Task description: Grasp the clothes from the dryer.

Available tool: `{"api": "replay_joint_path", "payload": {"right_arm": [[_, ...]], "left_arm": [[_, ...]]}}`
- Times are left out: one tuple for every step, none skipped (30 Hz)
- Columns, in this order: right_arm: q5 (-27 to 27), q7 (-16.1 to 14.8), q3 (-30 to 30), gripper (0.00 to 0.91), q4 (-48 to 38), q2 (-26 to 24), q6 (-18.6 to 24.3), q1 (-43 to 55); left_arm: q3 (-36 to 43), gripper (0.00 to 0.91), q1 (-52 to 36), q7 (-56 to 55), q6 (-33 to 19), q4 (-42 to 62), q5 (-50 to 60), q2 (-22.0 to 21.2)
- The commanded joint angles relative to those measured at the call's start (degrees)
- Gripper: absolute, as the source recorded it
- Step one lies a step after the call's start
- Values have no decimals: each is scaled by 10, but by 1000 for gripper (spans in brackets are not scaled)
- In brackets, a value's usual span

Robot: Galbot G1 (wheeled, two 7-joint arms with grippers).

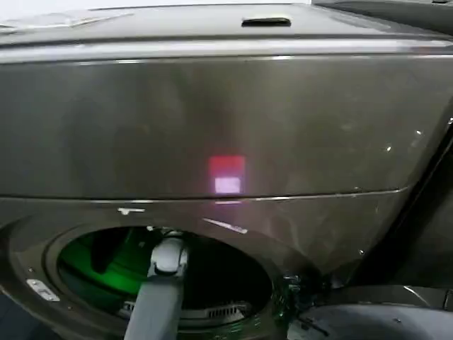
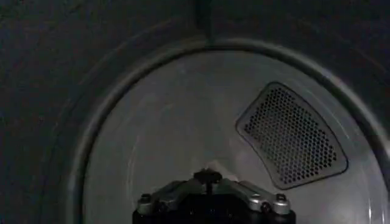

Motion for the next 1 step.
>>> {"api": "replay_joint_path", "payload": {"right_arm": [[0, -1, -1, 907, 3, 2, -1, 1]], "left_arm": [[1, 0, 3, 10, 33, -3, 0, -17]]}}
